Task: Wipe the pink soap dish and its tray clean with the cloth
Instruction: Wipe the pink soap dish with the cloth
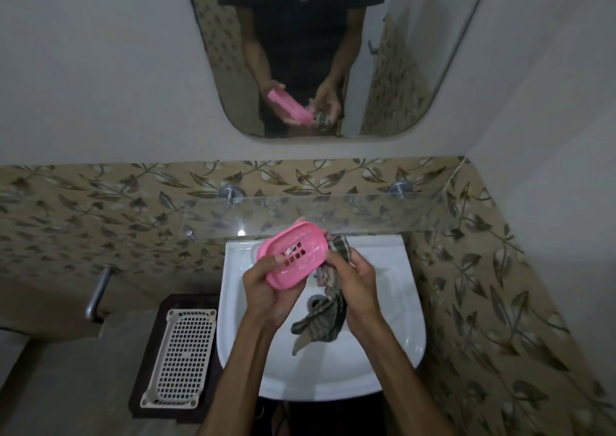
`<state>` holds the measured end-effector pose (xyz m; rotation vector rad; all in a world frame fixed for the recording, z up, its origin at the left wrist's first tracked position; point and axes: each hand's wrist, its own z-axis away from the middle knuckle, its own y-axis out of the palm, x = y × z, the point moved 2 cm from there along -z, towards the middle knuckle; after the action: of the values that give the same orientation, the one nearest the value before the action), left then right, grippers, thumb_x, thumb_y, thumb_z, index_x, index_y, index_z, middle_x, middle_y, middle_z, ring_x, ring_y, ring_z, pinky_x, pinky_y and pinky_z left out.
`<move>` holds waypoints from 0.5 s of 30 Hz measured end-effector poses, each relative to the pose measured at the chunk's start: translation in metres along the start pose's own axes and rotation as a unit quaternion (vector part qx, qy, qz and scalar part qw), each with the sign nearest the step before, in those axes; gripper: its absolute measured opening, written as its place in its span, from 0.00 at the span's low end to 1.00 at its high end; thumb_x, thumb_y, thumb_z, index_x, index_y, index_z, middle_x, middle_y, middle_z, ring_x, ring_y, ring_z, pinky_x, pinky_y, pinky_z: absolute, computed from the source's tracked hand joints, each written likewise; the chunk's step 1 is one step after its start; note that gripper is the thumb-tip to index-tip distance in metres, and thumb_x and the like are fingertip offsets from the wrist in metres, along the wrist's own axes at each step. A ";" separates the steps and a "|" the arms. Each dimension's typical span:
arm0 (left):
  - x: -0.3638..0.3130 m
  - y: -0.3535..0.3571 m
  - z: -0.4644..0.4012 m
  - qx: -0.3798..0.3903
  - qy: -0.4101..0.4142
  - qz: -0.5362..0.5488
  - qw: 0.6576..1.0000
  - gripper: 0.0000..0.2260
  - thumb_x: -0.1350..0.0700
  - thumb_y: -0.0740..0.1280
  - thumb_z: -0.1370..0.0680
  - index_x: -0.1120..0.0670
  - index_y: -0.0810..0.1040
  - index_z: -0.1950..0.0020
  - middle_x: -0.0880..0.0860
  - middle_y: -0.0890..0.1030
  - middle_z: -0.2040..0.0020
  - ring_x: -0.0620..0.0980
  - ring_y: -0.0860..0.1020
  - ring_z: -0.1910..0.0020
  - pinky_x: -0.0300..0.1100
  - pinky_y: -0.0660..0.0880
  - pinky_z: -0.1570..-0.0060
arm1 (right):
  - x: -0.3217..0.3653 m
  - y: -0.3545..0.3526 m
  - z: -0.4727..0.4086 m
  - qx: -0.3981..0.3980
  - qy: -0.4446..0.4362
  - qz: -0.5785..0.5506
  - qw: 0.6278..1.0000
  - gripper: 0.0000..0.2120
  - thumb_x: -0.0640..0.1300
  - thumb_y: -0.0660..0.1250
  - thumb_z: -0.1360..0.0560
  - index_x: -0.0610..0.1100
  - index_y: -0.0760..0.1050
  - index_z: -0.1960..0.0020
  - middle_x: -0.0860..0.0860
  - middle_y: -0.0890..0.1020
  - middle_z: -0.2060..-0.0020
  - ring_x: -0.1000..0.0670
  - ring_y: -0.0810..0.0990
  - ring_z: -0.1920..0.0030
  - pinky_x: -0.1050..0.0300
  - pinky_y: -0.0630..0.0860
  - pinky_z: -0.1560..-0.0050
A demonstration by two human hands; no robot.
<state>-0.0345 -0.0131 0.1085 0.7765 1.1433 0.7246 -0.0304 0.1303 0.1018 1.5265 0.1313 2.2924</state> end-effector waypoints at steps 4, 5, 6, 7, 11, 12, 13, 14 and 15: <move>-0.004 0.005 0.002 -0.003 0.023 -0.022 0.999 0.34 0.64 0.67 0.35 0.63 0.75 0.27 0.71 0.72 0.27 0.72 0.67 0.24 0.67 0.54 0.21 | 0.022 -0.021 0.011 -0.011 -0.189 0.207 0.960 0.05 0.46 0.68 0.17 0.47 0.80 0.51 0.47 0.84 0.62 0.47 0.82 0.62 0.56 0.79 0.61; -0.006 0.006 0.003 0.001 0.024 -0.017 1.000 0.36 0.64 0.67 0.35 0.64 0.73 0.26 0.72 0.70 0.26 0.73 0.66 0.24 0.68 0.55 0.21 | 0.028 -0.024 0.015 -0.007 -0.255 0.277 0.927 0.04 0.46 0.68 0.17 0.49 0.79 0.51 0.50 0.81 0.64 0.51 0.80 0.65 0.59 0.77 0.63; -0.007 0.008 0.004 0.005 0.026 -0.015 1.000 0.36 0.64 0.67 0.35 0.64 0.72 0.25 0.72 0.70 0.25 0.72 0.66 0.24 0.67 0.55 0.21 | 0.033 -0.025 0.019 0.000 -0.305 0.331 0.893 0.03 0.46 0.68 0.18 0.50 0.79 0.50 0.53 0.80 0.65 0.54 0.78 0.65 0.60 0.75 0.64; -0.007 0.011 0.005 0.008 0.029 -0.017 0.999 0.36 0.64 0.66 0.36 0.64 0.73 0.25 0.70 0.72 0.26 0.70 0.69 0.25 0.66 0.57 0.21 | 0.037 -0.024 0.022 0.005 -0.339 0.371 0.865 0.01 0.45 0.69 0.18 0.48 0.80 0.47 0.55 0.81 0.64 0.55 0.79 0.64 0.61 0.76 0.63; -0.004 0.025 0.011 0.022 0.021 -0.020 0.999 0.32 0.65 0.66 0.36 0.61 0.79 0.30 0.65 0.80 0.34 0.62 0.77 0.33 0.60 0.68 0.25 | 0.049 -0.013 0.028 0.000 -0.399 0.423 0.814 0.11 0.38 0.74 0.22 0.43 0.84 0.40 0.49 0.87 0.52 0.51 0.84 0.55 0.54 0.82 0.53; -0.004 0.029 0.011 0.026 0.016 -0.022 0.999 0.32 0.65 0.66 0.36 0.60 0.80 0.30 0.65 0.80 0.35 0.62 0.78 0.34 0.59 0.71 0.28 | 0.051 -0.012 0.028 0.004 -0.408 0.427 0.807 0.12 0.37 0.74 0.23 0.43 0.84 0.40 0.49 0.87 0.52 0.50 0.84 0.54 0.53 0.83 0.53; -0.004 0.033 0.012 0.029 0.013 -0.028 0.999 0.33 0.65 0.65 0.36 0.61 0.78 0.29 0.66 0.79 0.35 0.62 0.78 0.35 0.59 0.72 0.28 | 0.053 -0.011 0.027 0.011 -0.413 0.434 0.801 0.13 0.36 0.74 0.23 0.43 0.85 0.40 0.48 0.87 0.51 0.50 0.84 0.54 0.51 0.83 0.53; -0.005 0.037 0.013 0.030 0.011 -0.034 0.999 0.35 0.65 0.65 0.36 0.61 0.76 0.27 0.67 0.78 0.33 0.62 0.77 0.34 0.61 0.70 0.27 | 0.053 -0.011 0.025 0.019 -0.412 0.443 0.796 0.14 0.36 0.73 0.23 0.44 0.85 0.39 0.48 0.87 0.51 0.49 0.84 0.53 0.49 0.83 0.52; -0.006 0.041 0.013 0.030 0.009 -0.038 0.999 0.36 0.66 0.64 0.36 0.61 0.74 0.25 0.68 0.77 0.32 0.63 0.77 0.33 0.62 0.68 0.26 | 0.053 -0.011 0.024 0.024 -0.410 0.454 0.791 0.15 0.36 0.73 0.23 0.44 0.85 0.38 0.47 0.87 0.51 0.48 0.84 0.53 0.48 0.83 0.52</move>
<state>-0.0276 0.0019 0.1487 0.7753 1.2090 0.6377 -0.0236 0.1569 0.1545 2.8885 -0.9816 1.8585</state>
